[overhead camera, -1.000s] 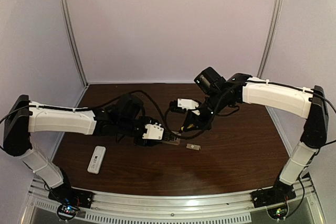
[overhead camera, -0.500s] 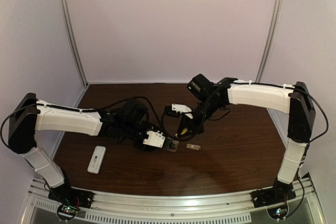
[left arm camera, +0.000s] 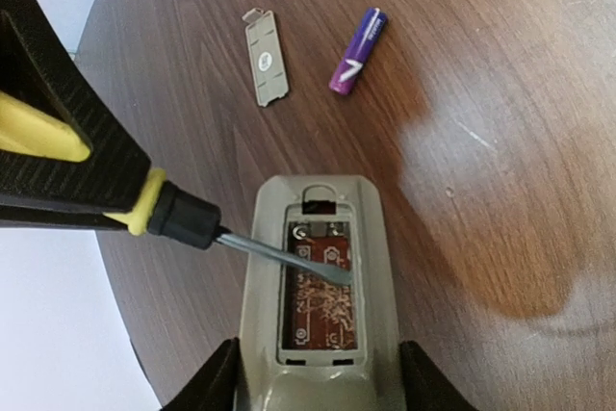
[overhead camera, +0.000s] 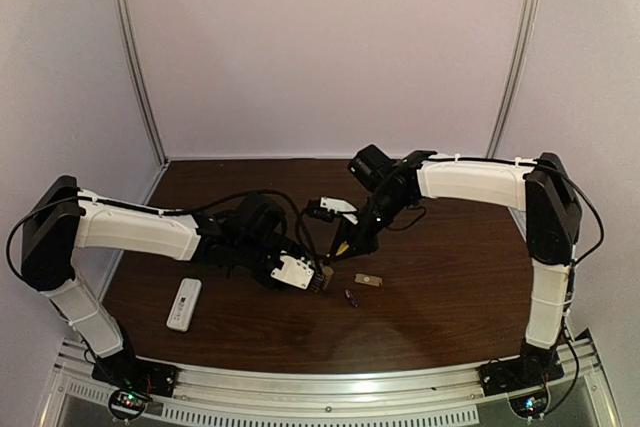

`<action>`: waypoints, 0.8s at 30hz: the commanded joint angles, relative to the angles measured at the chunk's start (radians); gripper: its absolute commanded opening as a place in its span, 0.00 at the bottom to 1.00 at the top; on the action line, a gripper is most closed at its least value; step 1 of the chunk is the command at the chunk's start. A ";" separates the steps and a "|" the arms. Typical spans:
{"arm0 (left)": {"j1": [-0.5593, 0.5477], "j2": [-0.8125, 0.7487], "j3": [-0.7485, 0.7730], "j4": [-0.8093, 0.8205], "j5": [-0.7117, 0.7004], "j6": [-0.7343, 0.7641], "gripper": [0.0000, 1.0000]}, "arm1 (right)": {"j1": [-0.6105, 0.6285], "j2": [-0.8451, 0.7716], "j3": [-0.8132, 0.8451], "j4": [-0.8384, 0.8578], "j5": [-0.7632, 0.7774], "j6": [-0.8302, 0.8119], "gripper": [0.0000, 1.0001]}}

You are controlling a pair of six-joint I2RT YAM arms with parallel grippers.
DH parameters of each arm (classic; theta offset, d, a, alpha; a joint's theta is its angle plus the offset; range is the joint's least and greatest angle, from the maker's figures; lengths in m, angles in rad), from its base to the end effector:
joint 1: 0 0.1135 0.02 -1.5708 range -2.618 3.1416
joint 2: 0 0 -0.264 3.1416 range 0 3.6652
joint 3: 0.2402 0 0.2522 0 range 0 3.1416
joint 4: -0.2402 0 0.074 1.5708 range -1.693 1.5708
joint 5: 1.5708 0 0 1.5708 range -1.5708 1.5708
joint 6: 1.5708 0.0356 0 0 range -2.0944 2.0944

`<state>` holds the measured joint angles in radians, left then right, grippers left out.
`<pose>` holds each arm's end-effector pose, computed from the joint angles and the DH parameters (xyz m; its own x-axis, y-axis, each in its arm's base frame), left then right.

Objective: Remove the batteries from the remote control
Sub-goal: Remove the battery from the remote control without the battery cover.

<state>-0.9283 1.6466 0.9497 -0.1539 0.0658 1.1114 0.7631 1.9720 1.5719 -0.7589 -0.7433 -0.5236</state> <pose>0.2010 -0.2725 0.1832 0.5396 0.7717 -0.3367 0.7695 -0.2898 0.5691 0.2812 0.3023 0.2245 -0.2213 -0.7210 -0.6567 -0.9414 -0.0180 0.3369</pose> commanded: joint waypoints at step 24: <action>-0.001 -0.114 -0.084 0.337 -0.091 -0.209 0.00 | 0.034 -0.272 -0.144 0.062 0.018 0.137 0.00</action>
<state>-0.9325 1.5631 0.8742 0.0639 0.0120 0.9501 0.7708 1.7592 1.4651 -0.6613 -0.6945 -0.4103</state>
